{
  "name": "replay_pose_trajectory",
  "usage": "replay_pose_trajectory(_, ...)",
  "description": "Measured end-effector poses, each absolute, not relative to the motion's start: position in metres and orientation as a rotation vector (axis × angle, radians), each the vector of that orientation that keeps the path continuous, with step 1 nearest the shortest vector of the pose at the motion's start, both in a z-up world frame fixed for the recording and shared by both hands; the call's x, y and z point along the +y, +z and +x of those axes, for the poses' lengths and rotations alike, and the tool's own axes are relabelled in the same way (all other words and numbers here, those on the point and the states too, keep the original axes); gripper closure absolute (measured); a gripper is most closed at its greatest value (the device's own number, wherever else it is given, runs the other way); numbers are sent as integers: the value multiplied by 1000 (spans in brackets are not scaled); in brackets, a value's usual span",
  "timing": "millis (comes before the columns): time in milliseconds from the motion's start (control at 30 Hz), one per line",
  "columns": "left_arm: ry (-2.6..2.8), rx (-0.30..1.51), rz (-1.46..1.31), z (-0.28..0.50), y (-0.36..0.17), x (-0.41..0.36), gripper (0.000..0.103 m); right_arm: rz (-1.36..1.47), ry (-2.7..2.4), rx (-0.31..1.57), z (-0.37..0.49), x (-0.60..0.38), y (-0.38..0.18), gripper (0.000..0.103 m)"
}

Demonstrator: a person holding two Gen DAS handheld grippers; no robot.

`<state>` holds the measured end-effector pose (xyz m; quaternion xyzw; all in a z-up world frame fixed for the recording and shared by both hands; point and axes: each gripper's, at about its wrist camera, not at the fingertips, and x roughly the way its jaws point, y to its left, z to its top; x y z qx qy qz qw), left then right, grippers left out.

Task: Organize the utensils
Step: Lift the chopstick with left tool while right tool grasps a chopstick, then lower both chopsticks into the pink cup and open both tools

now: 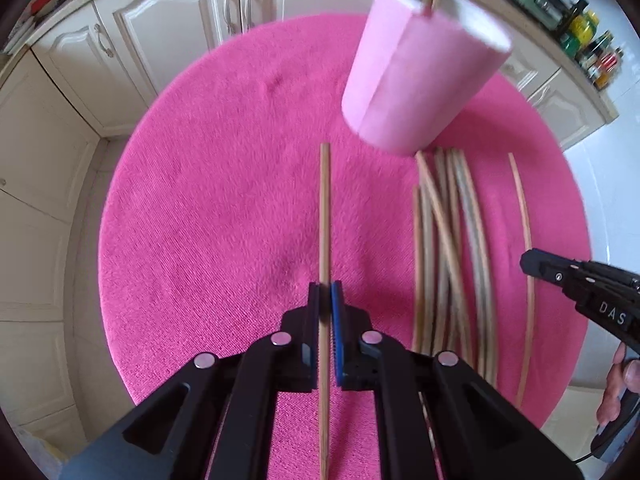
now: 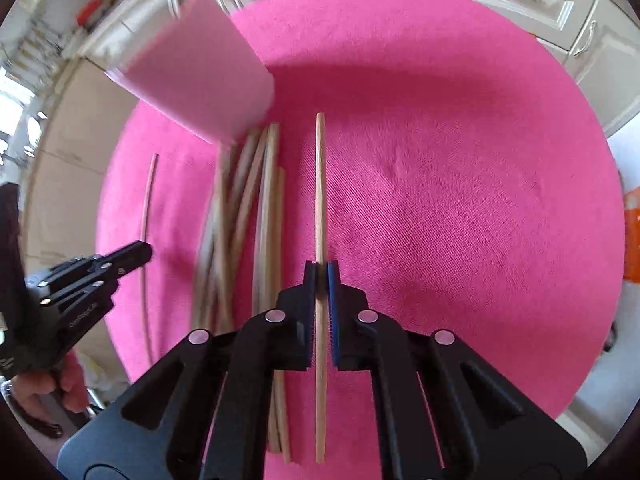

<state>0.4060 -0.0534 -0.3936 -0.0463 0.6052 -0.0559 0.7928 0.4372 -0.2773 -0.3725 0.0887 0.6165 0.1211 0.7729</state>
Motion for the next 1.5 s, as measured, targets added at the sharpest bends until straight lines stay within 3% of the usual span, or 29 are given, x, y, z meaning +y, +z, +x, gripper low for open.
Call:
replay_pose_trajectory(633,-265,664,-219,420,-229,-67,97,316,449,741,423,-279,-234,97)
replay_pose_trajectory(1033,-239,480,-275,479,-216,-77,97,387,428,455,489,-267,-209,97)
replay_pose_trajectory(1500,-153,447,-272,509,-249,-77,97,366,412,474,519,-265,-246,97)
